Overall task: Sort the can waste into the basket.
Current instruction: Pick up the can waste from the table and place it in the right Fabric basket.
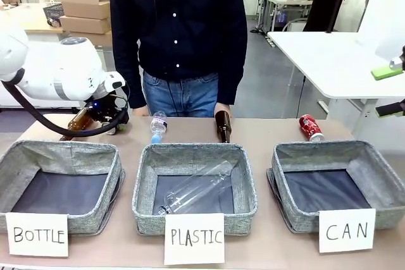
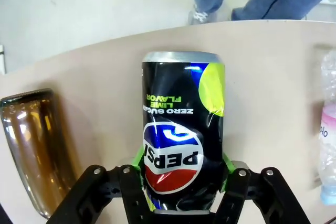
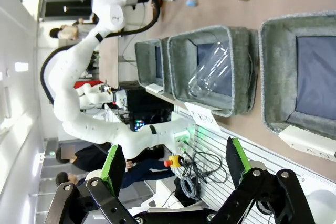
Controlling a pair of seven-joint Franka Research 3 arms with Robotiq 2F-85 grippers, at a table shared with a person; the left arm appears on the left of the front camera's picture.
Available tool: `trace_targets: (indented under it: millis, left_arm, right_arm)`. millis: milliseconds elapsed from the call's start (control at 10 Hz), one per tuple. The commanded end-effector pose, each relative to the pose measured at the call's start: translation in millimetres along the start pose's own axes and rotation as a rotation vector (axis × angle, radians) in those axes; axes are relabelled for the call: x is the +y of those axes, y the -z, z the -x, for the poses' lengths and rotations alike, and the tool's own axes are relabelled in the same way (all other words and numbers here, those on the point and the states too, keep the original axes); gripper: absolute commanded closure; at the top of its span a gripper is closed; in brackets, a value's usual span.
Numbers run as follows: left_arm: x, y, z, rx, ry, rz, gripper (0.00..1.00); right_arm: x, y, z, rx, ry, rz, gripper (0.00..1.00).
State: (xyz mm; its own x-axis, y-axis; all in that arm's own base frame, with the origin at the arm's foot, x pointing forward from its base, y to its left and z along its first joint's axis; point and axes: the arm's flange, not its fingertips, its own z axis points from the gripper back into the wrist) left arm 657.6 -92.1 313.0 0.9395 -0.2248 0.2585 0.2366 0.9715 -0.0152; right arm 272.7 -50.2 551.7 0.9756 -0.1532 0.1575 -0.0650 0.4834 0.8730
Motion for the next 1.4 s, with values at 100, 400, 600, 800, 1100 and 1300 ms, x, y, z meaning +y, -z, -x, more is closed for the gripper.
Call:
trace_targets:
  millis: [100,400,600,800,1100,1300]
  left_arm:
    - [0.0,-7.6,8.9,-0.019,0.026,-0.02,1.0]
    - [0.4,-24.7,14.5,-0.011,-0.009,-0.011,1.0]
    - [-1.3,-71.8,28.8,-0.025,0.0,0.06,1.0]
    - [-16.1,-185.1,94.7,-0.034,0.135,0.322,1.0]
    - [-14.6,-289.1,236.4,-0.126,0.506,0.513,1.0]
    - [-9.0,-293.7,299.5,-0.023,0.761,0.546,1.0]
  right_arm:
    - [0.4,0.7,1.3,-0.008,-0.015,-0.017,0.0]
    - [0.4,0.7,1.3,-0.008,-0.015,-0.017,0.0]
    - [0.4,0.7,1.3,-0.008,-0.015,-0.017,0.0]
    - [0.4,0.7,1.3,-0.008,-0.015,-0.017,0.0]
    - [0.4,0.7,1.3,-0.008,-0.015,-0.017,0.0]
    - [0.4,0.7,1.3,-0.008,-0.015,-0.017,0.0]
